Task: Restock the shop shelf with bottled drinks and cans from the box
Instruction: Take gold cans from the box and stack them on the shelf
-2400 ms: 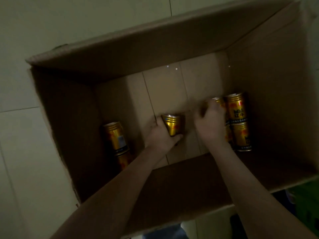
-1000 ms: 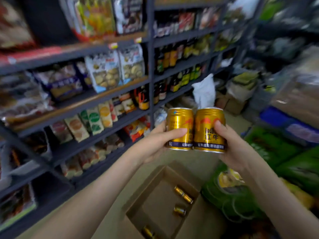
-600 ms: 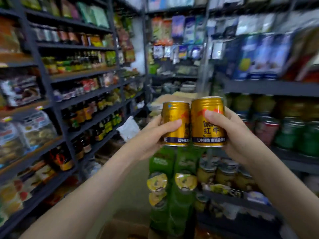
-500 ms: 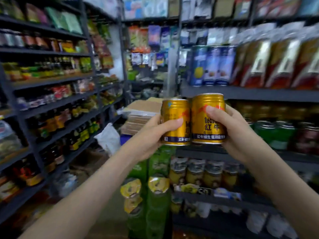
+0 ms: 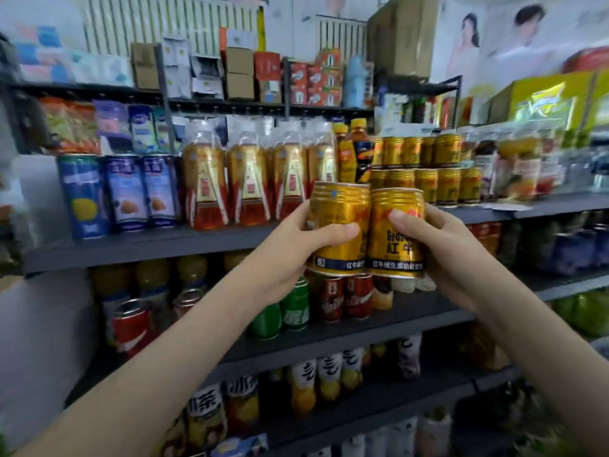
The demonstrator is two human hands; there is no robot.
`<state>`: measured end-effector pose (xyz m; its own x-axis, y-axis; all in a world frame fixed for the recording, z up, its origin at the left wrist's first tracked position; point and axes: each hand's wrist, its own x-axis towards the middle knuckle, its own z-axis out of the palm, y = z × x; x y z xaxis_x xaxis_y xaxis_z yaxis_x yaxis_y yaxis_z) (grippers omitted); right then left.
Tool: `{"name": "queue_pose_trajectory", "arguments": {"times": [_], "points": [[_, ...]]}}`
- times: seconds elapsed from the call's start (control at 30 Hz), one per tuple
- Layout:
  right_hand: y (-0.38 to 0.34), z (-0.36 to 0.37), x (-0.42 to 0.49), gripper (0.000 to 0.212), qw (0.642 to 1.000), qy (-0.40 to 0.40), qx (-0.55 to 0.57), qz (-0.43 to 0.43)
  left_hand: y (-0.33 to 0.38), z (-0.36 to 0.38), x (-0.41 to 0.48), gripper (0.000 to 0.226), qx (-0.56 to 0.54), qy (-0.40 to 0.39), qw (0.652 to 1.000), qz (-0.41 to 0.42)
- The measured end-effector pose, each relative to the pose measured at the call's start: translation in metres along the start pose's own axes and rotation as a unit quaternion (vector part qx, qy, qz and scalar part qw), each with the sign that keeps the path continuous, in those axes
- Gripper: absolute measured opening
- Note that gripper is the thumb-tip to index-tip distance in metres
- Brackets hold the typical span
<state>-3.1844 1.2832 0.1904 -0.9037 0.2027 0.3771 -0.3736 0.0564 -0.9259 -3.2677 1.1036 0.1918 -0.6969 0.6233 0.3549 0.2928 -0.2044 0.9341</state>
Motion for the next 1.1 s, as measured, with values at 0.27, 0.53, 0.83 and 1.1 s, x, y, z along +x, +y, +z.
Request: {"name": "queue_pose_trajectory", "arguments": {"times": [0.27,0.53,0.83,1.1], "points": [[-0.007,-0.104,0.066,0.056,0.993,0.065,-0.087,-0.047,-0.01,0.055,0.117,0.064,0.034,-0.013,0.999,0.026],[-0.017,-0.206,0.162,0.051,0.981,0.101,-0.145,-0.075,-0.011,0.085,0.213,0.064,0.026,0.075,0.995,0.053],[-0.015,-0.288,0.273,0.06,0.977,-0.001,-0.167,-0.129,-0.025,0.128,0.296,0.063,-0.003,0.19,0.978,0.088],[-0.004,-0.287,0.353,0.075,0.956,-0.071,-0.242,-0.151,-0.021,0.147,0.325,0.07,0.033,0.302,0.949,0.086]]}}
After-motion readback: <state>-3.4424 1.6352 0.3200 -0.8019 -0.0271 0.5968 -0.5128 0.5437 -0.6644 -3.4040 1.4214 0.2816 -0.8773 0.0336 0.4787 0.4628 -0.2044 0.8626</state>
